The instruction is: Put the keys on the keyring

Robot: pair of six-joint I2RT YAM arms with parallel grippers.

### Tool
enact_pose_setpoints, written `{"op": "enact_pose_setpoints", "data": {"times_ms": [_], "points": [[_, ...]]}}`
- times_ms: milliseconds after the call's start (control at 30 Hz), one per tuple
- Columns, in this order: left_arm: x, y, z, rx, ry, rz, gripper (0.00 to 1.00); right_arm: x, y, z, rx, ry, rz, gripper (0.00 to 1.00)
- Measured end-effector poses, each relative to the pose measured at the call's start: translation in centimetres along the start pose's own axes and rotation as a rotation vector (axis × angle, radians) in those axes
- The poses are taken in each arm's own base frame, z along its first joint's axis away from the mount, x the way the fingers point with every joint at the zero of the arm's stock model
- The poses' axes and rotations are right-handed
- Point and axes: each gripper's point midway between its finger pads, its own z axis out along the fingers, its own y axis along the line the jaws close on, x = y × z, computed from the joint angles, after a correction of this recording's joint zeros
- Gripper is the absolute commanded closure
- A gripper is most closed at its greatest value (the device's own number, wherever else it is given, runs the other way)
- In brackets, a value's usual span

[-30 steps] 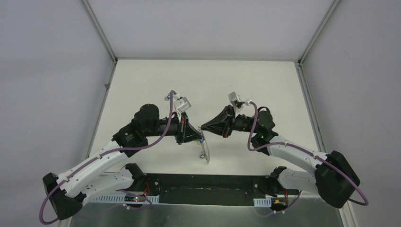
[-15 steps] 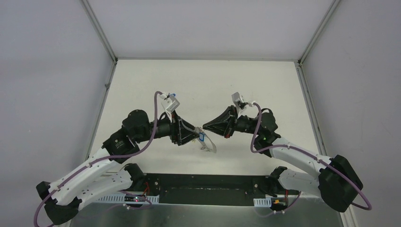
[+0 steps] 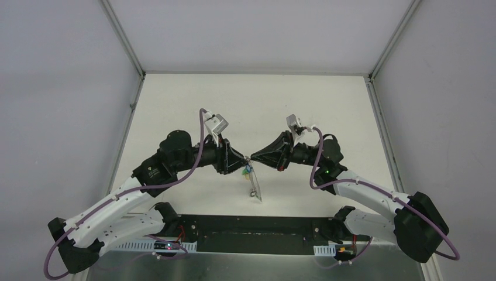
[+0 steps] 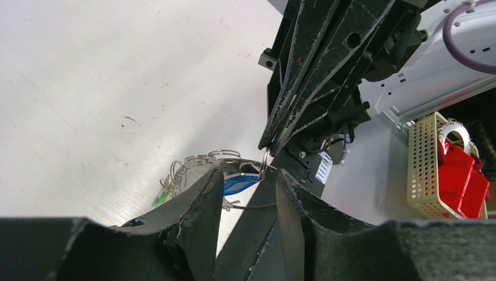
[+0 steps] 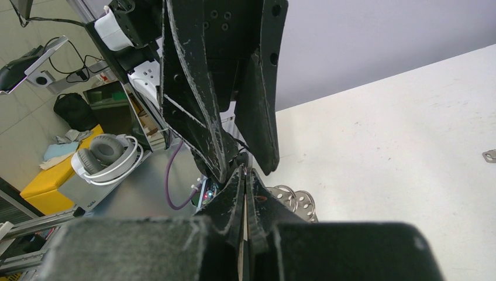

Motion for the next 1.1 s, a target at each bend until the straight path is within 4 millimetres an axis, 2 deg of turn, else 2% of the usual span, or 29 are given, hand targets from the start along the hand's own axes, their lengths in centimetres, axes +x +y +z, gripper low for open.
{"op": "enact_pose_setpoints", "data": {"times_ms": [167,500,567,667,767,867,967,1033,1100], "points": [[0.5,0.3,0.5,-0.006,0.025,-0.014,0.70,0.0,0.0,0.0,0.000,0.000,0.000,1.00],[0.3,-0.3,0.9,0.031,0.024,-0.017,0.73,0.0,0.0,0.0,0.000,0.000,0.000,1.00],[0.1,-0.6,1.0,0.043,0.017,-0.017,0.81,0.0,0.0,0.0,0.000,0.000,0.001,1.00],[-0.2,-0.8,1.0,0.055,0.005,-0.021,1.00,0.0,0.0,0.0,0.000,0.000,0.000,1.00],[-0.4,-0.9,1.0,0.060,0.001,-0.022,1.00,0.0,0.0,0.0,0.001,-0.001,0.001,1.00],[-0.3,-0.9,1.0,0.059,0.002,-0.022,1.00,0.0,-0.1,0.0,0.005,-0.001,0.004,0.69],[0.0,-0.7,0.7,0.039,0.027,-0.027,1.00,0.1,-0.3,-0.1,0.021,0.001,0.016,0.45],[0.0,-0.6,0.5,0.019,0.050,-0.028,1.00,0.4,-0.5,-0.2,0.034,0.014,0.032,0.35],[-0.3,-0.6,0.2,-0.003,0.071,-0.025,1.00,0.7,-0.6,-0.3,0.050,0.033,0.051,0.32]]}}
